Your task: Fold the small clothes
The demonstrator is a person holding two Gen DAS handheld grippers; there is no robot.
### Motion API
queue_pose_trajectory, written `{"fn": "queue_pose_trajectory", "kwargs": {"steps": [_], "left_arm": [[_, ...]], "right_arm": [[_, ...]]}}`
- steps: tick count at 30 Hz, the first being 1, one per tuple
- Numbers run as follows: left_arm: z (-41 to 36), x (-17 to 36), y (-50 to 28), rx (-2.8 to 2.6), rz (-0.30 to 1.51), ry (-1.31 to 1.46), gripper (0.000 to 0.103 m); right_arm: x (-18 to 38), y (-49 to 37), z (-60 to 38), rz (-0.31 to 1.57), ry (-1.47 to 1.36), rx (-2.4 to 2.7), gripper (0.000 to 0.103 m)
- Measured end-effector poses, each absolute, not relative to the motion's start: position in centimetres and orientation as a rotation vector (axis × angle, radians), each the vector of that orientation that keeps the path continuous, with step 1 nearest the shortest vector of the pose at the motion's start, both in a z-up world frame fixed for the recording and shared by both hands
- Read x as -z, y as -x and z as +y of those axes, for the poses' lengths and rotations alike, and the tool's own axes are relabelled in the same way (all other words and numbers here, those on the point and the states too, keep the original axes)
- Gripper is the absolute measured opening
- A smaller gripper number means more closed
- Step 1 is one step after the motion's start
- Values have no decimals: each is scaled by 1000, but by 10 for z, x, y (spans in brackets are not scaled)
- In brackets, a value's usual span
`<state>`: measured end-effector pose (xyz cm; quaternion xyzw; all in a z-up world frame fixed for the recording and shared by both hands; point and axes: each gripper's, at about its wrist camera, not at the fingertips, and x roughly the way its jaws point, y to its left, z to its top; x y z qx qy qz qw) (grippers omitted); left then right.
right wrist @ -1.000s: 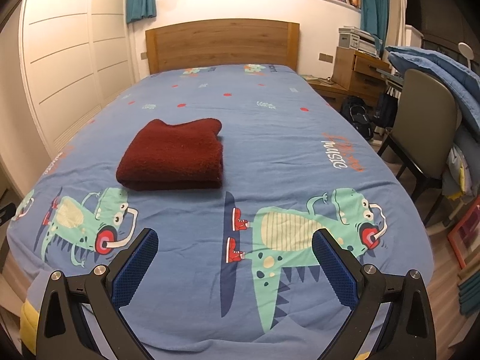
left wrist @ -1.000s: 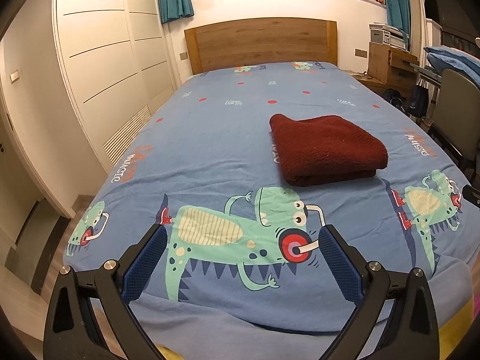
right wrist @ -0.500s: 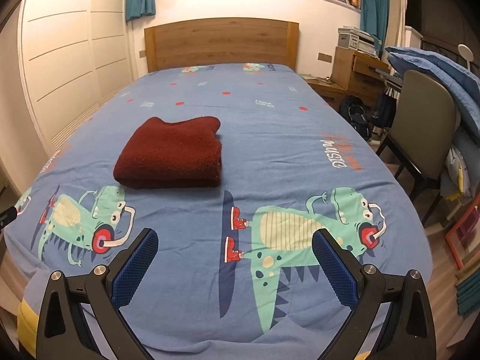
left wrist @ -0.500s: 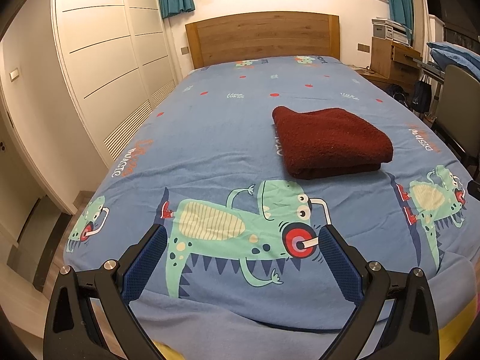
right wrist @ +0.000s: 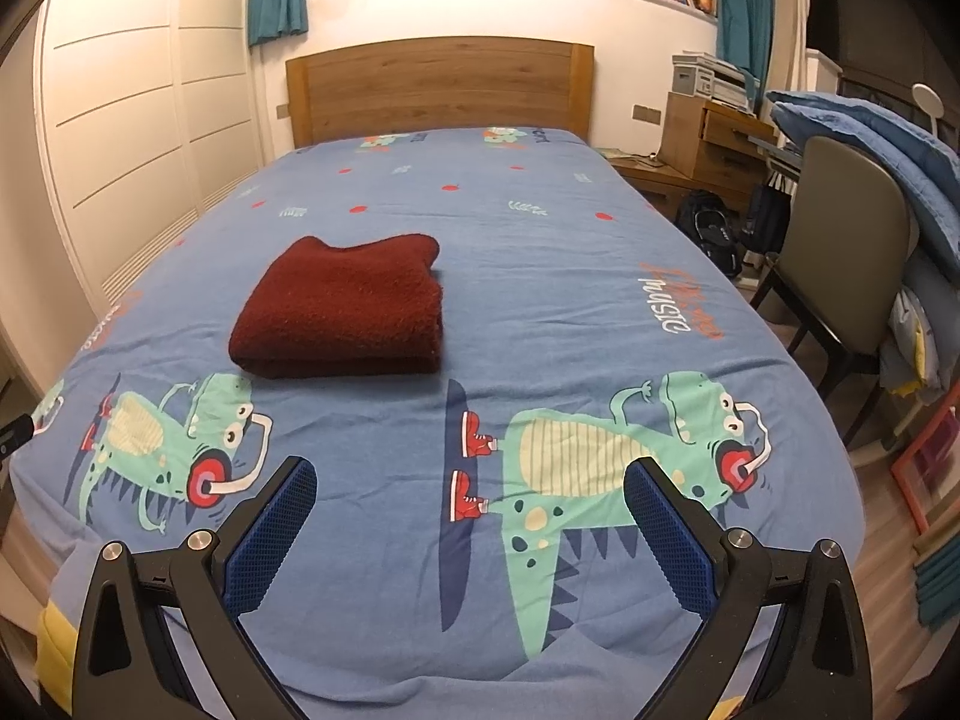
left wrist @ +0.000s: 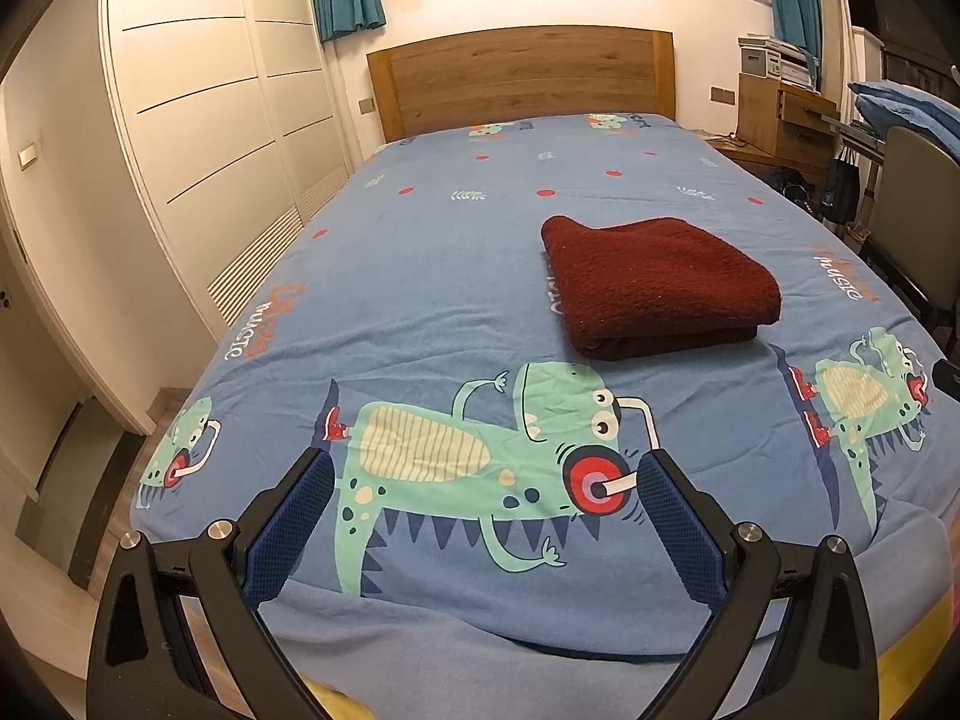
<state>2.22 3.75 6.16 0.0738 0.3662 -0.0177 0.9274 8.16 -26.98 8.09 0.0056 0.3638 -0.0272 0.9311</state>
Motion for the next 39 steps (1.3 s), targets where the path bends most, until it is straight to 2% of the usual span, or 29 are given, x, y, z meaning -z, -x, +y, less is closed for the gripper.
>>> {"fn": "queue_pose_trajectory", "kwargs": {"steps": [39], "left_arm": [[39,-74,0,65,696,-115,100]], "right_arm": [[-103,-53,-255,708,20,75,103]]}}
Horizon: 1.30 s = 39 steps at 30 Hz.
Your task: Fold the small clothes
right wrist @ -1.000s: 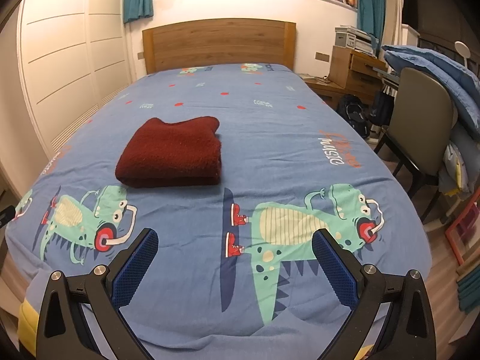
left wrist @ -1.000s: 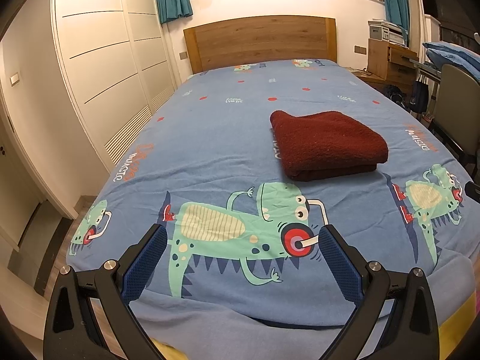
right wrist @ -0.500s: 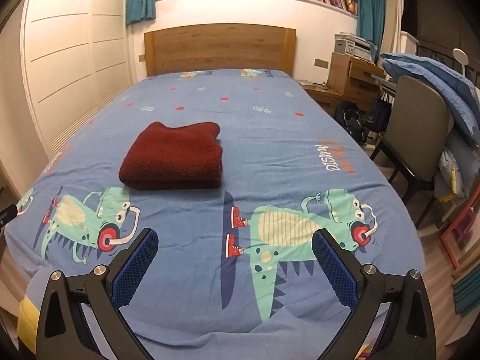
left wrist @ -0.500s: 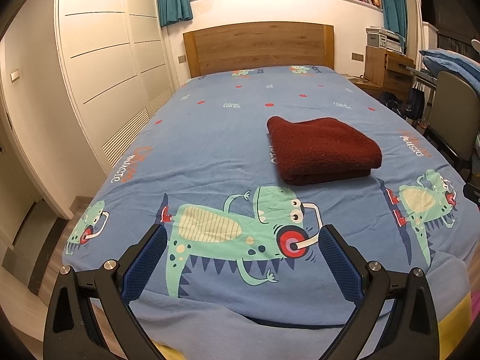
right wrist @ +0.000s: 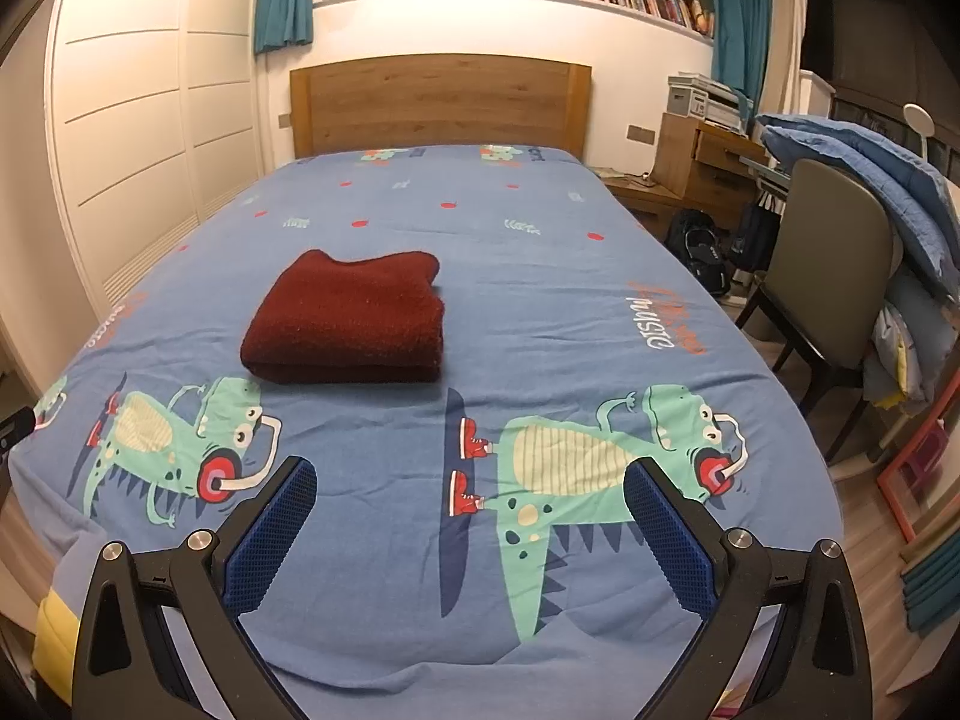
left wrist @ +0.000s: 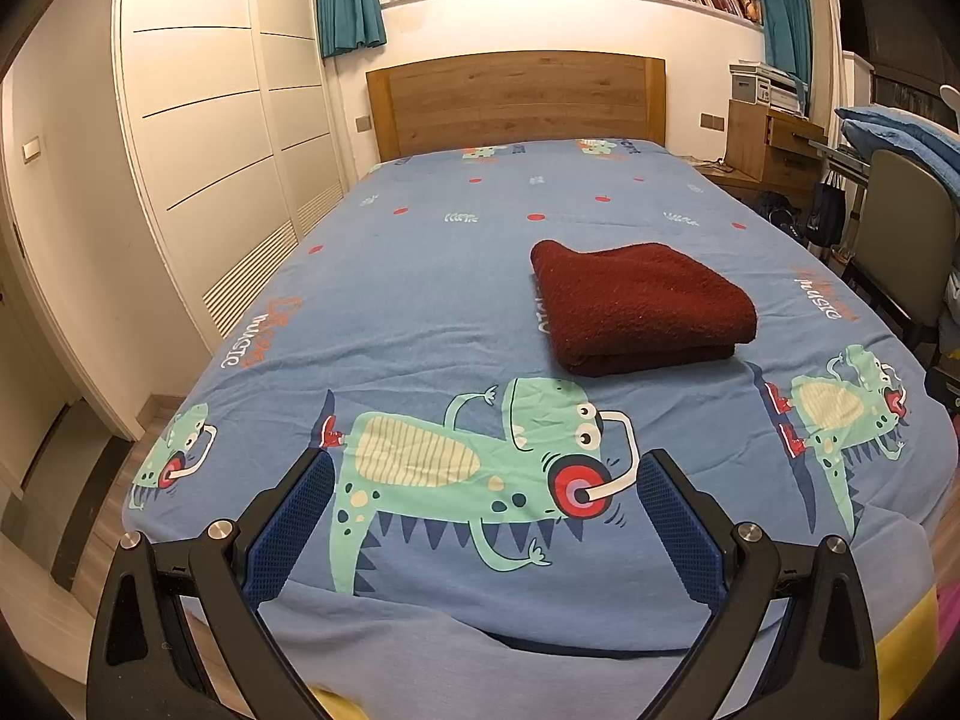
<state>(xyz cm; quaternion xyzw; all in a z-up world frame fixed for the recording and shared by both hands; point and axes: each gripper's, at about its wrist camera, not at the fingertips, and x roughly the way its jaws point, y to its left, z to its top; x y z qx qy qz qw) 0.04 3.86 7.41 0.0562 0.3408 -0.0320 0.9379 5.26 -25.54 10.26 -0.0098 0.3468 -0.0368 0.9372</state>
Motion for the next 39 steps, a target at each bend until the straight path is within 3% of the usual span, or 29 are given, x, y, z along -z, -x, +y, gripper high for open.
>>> {"fn": "queue_pose_trajectory", "kwargs": {"steps": [39], "left_arm": [[39,-83,12,62,676,-98,100]], "right_arm": [[-114,-41,-254,681,27,75,103]]}}
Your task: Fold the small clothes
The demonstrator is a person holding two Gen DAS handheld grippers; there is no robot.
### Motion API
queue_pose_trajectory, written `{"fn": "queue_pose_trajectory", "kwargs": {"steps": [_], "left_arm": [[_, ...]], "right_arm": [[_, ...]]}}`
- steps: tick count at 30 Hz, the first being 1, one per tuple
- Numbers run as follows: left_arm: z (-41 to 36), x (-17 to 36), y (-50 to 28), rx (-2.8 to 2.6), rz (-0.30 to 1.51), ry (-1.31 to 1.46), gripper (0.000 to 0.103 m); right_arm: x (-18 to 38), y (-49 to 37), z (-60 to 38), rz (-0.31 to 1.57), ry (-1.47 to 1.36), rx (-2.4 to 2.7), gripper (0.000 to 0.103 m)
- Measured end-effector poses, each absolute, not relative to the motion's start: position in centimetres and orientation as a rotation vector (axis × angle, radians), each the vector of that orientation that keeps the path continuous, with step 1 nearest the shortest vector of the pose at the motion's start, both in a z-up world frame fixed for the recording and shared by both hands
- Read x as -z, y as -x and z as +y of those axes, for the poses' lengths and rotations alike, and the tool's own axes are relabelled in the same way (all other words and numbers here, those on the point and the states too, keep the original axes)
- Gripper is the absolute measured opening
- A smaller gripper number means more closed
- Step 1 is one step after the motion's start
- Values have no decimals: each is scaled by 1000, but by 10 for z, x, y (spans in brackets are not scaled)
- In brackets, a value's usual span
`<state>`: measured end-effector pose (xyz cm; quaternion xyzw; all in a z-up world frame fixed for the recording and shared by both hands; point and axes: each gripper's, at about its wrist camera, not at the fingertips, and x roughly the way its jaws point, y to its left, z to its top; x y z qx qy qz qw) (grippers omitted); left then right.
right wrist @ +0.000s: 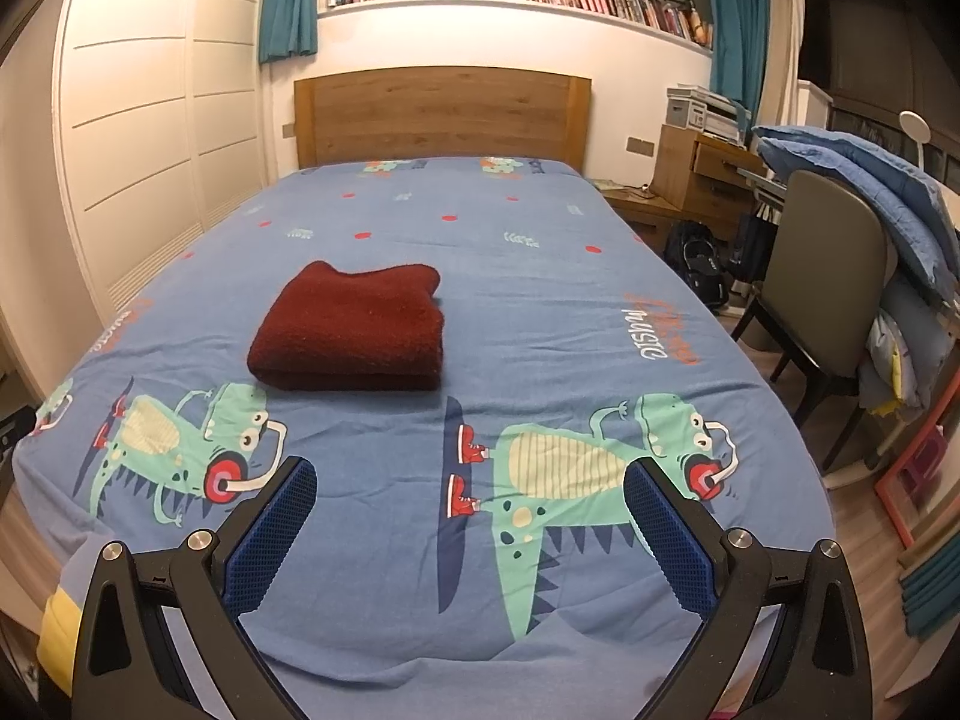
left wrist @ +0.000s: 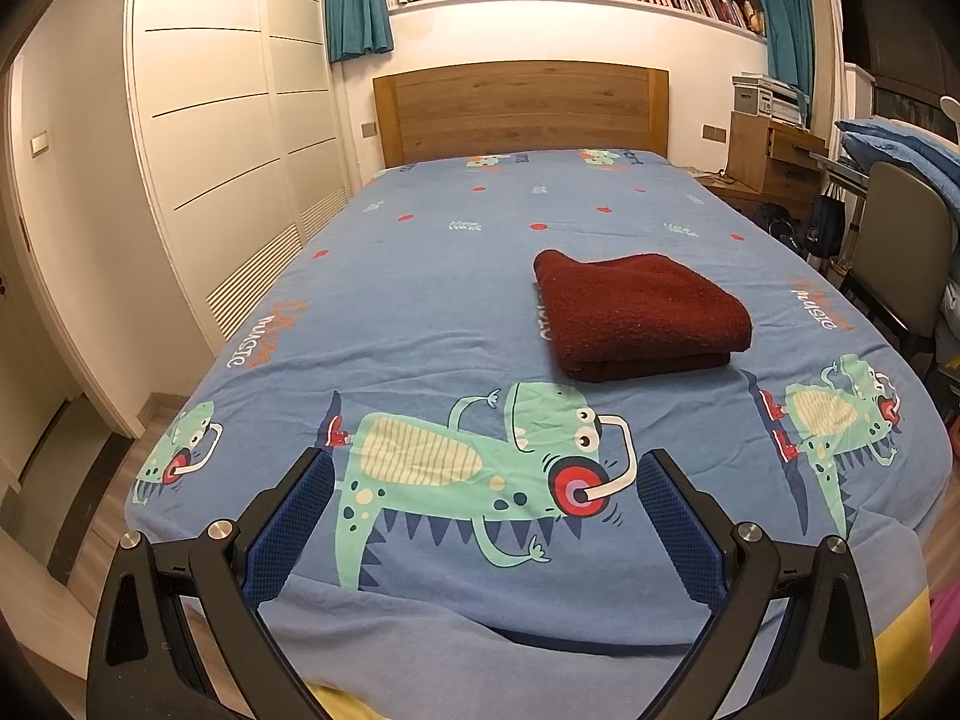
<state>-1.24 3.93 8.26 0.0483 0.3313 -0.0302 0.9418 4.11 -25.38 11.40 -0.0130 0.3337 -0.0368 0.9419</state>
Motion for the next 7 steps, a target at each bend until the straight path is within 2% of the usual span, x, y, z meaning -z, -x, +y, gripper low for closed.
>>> {"fn": "queue_pose_trajectory", "kwargs": {"steps": [7], "left_arm": [[40,-83,14,60,678,-98,100]], "right_arm": [[-114,-38,-254,683,22,80,103]]}}
